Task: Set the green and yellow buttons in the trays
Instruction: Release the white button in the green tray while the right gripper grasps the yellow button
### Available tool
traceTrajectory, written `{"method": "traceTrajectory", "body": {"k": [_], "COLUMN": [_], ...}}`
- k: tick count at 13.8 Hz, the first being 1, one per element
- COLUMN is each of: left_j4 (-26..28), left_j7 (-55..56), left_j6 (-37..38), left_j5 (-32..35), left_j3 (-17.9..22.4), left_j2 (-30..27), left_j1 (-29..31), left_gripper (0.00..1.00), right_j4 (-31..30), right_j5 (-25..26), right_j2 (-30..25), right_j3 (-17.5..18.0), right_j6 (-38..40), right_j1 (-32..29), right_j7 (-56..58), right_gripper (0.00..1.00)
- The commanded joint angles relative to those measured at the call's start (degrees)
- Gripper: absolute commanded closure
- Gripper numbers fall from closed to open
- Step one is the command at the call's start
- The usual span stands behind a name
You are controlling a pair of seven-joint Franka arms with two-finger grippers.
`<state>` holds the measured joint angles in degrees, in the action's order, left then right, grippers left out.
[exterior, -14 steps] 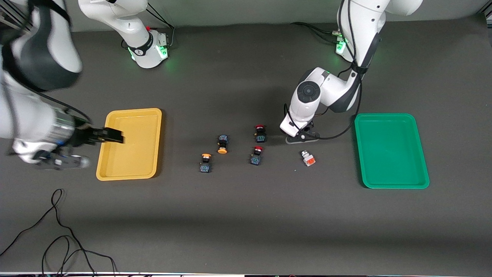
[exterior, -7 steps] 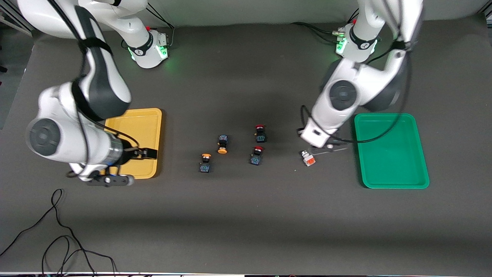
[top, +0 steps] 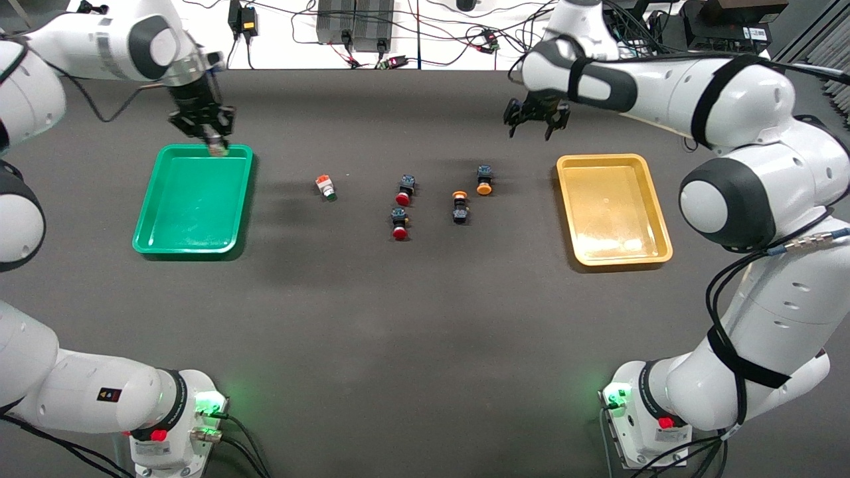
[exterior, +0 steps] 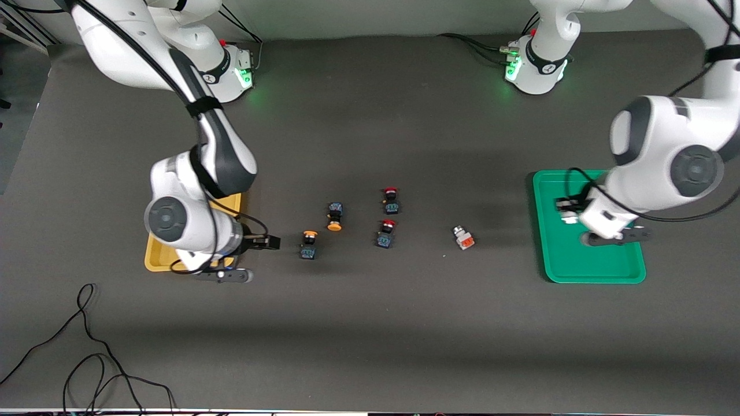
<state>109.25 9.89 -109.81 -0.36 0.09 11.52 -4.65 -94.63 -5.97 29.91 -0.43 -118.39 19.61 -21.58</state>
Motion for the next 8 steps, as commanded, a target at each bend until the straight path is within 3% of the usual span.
{"method": "traceTrajectory", "body": {"k": [1, 5, 8], "left_j4": [7.0, 13.1, 13.7], "left_j7": [-3.4, -6.1, -7.6], "left_j6": [-10.9, -26.7, -29.1], "left_j5": [2.4, 2.9, 3.0], "left_j3": [-0.8, -0.7, -0.7], "left_j2": [1.7, 8.4, 10.1], "left_j1": [2.6, 5.0, 5.7], "left_gripper": [0.81, 0.80, 0.80], "right_j4": [-0.6, -0.5, -0.4], "right_j5": [-0.5, -0.4, -0.4], "right_j2": [2.9, 8.0, 10.3], "right_j3": [-0.6, -0.6, -0.7], "right_j6": [-5.0, -12.6, -16.4], "right_j1": [3.8, 6.5, 7.8], "right_j7": [-5.3, -7.8, -9.4], "right_gripper": [0.00, 0.00, 0.00]}}
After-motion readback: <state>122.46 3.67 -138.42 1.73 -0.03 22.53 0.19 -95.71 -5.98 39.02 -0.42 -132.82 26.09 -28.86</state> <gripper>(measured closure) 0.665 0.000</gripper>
